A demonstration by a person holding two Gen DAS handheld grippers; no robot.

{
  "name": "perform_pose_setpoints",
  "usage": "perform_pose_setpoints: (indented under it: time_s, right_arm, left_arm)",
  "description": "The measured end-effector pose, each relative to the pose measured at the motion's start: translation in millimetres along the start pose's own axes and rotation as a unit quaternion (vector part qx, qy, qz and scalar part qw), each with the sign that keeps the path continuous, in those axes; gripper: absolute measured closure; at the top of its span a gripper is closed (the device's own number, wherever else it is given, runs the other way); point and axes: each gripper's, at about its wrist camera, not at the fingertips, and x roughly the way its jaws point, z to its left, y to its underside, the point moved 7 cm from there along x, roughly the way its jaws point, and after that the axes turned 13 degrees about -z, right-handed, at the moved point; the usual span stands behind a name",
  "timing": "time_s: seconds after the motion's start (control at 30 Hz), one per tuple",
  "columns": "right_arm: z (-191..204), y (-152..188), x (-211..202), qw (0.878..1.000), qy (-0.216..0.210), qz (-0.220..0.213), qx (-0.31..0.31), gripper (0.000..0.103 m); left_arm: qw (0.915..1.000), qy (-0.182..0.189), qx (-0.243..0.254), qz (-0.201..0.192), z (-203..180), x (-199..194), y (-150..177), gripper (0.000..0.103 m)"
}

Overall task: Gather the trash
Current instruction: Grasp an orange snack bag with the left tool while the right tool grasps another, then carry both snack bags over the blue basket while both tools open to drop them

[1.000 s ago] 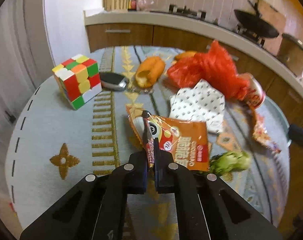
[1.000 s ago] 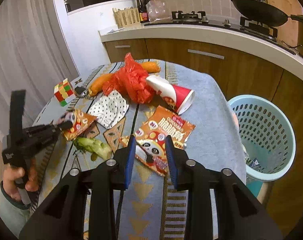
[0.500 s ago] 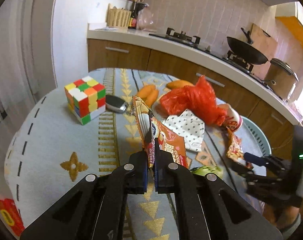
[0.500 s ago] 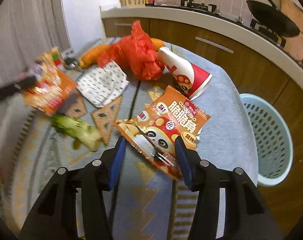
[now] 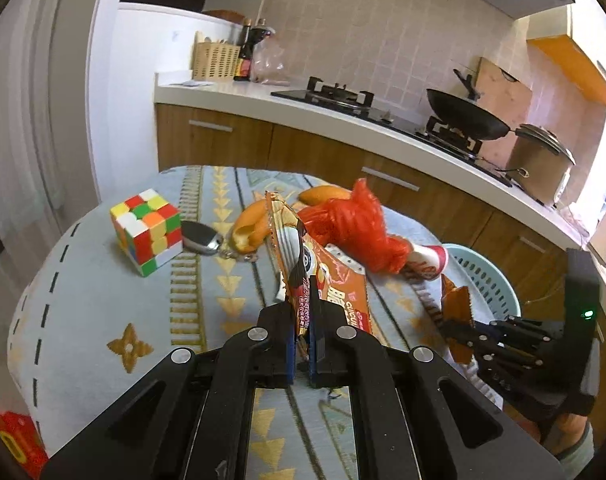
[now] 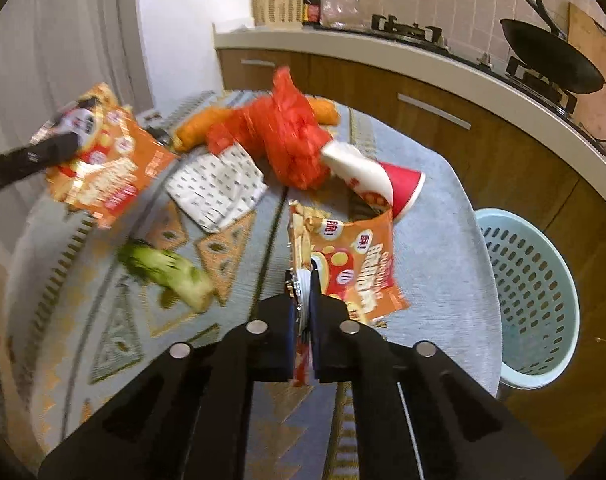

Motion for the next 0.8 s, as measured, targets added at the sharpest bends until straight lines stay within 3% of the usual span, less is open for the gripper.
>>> perform_pose_setpoints:
  time_s: [0.17,0.37,0.57,0.8]
  right_arm:
    - [0,-24,-29,0.998,-0.042,-0.033,0.033,0.099]
    - [-10,-51,-64,0.995,-0.044,-0.078,0.042,0.099]
    - [-45,-73,-90,0.992,-0.002,-0.117,0.042,0.099]
    - [-117,-83,-112,0.985,0.076,-0.142,0.059,0.099]
  left_arm:
    - [0.9999,0.012,0.006,-0.010,-13,-6,-8,0.101]
    - [0.9990,0.028,0.020,-0.028,-36,-13,-25,0.101]
    - [0.9963,0.057,0.042,-0.048,-78,-7,-51,0.101]
    - [0.9903,0.105,0.079,-0.045,-151,19,-71,0.100]
